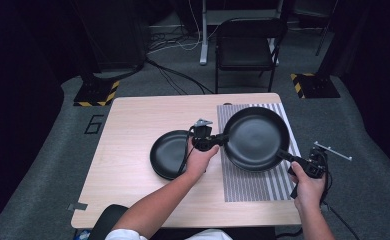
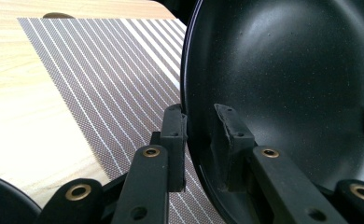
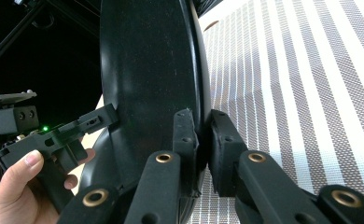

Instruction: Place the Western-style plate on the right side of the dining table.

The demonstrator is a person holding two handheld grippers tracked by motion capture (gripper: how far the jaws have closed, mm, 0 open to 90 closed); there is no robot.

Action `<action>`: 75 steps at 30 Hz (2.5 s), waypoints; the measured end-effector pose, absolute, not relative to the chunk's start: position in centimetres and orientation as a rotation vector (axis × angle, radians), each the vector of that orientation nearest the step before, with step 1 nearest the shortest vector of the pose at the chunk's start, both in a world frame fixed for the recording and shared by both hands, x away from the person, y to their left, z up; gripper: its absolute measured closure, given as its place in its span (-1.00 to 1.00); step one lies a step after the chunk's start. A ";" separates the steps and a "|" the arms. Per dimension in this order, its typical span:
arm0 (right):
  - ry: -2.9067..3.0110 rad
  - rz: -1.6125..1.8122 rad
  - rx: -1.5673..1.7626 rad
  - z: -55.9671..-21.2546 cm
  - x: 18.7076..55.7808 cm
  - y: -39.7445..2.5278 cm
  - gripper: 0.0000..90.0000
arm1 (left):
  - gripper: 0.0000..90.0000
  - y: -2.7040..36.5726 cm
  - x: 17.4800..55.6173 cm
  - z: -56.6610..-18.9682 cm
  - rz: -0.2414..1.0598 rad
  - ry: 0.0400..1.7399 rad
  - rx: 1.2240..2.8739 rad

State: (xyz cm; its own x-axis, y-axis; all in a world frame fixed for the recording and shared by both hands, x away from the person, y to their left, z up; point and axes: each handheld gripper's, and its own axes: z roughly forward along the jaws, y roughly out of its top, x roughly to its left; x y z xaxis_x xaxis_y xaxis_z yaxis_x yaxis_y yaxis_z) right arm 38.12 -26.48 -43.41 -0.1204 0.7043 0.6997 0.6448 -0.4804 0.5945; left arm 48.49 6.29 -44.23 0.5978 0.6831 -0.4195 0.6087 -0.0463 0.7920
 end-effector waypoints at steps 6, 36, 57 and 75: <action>1.568 1.683 2.059 -44.1 38.2 -26.8 0.83 | 0.66 5.9 48.6 -45.0 0.082 1.079 1.726; 1.588 1.633 2.136 -46.8 39.1 -27.5 0.84 | 0.65 5.0 48.8 -48.2 0.058 1.143 1.727; 1.579 1.603 2.162 -47.5 41.5 -28.4 0.84 | 0.64 4.0 50.6 -49.5 0.048 1.185 1.701; 1.596 1.568 2.168 -48.1 42.3 -28.7 0.84 | 0.63 3.4 50.9 -50.5 0.056 1.213 1.704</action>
State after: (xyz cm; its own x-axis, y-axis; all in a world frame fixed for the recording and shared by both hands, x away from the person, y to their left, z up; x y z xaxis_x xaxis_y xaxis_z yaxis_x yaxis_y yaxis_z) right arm 42.26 -28.66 -48.13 -0.0316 0.7258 0.6872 0.6999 -0.4747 0.5336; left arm 50.90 3.45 -50.46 0.4958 0.7304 -0.4697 0.6840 0.0048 0.7294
